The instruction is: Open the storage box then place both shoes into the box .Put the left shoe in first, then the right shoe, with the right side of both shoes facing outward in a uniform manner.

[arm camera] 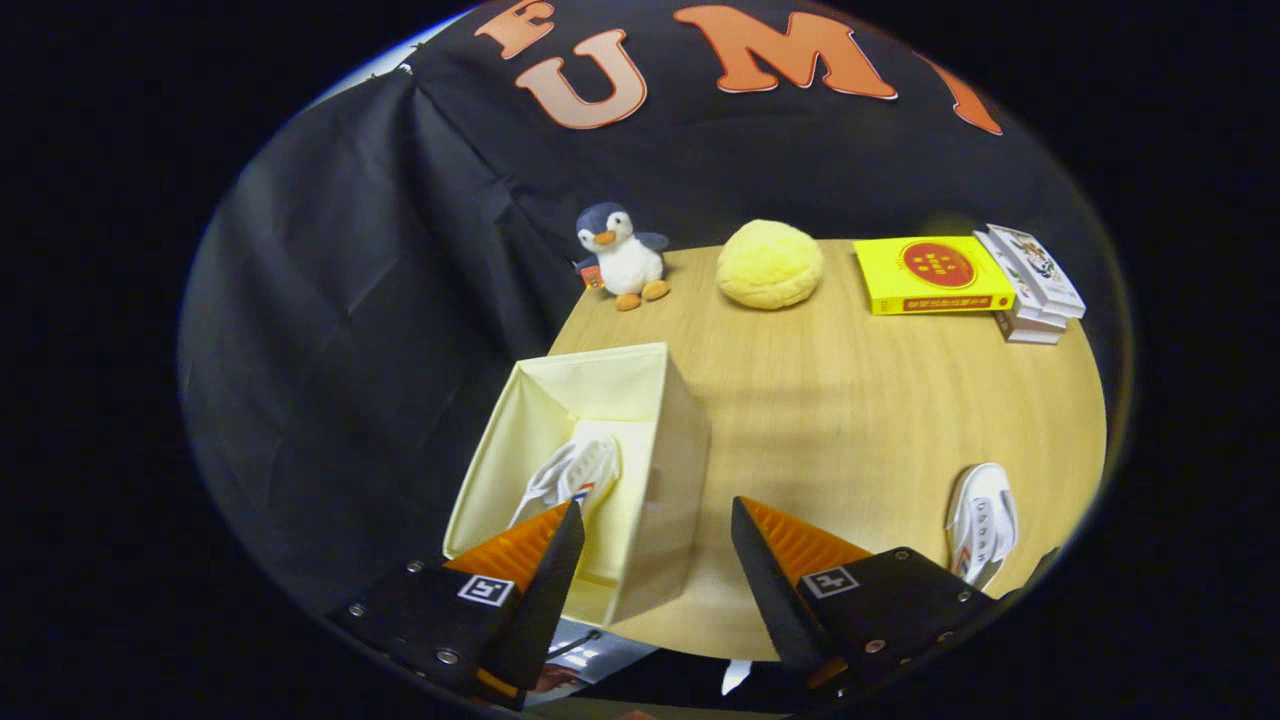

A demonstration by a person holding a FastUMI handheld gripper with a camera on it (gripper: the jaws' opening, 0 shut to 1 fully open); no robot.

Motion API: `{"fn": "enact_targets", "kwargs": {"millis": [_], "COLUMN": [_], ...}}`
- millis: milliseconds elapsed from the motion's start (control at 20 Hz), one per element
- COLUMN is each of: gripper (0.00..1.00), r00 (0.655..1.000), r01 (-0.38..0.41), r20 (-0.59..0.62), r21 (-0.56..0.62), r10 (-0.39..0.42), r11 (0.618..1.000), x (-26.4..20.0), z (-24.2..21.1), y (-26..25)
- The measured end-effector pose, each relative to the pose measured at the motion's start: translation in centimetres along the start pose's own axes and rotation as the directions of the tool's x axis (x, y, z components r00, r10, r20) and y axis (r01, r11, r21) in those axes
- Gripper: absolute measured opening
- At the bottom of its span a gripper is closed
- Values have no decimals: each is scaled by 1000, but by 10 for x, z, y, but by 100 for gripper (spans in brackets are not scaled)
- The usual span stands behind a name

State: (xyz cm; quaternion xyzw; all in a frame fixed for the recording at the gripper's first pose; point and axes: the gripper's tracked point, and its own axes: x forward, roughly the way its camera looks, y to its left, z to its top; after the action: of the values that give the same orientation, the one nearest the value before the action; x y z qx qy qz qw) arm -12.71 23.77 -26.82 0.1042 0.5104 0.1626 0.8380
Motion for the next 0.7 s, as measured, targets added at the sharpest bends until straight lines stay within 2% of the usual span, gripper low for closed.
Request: {"fn": "enact_targets", "kwargs": {"millis": [150, 350, 700], "gripper": [95, 98, 98], "r00": [996, 980, 929], "r01": [59, 176, 366], "r20": [61, 96, 39], "r21": [-19, -16, 30], "r10": [-57, -174, -367], "r11": [998, 984, 930], "x": [-22, -42, -74], "z": [-8, -30, -105], "y": [-51, -130, -263]}}
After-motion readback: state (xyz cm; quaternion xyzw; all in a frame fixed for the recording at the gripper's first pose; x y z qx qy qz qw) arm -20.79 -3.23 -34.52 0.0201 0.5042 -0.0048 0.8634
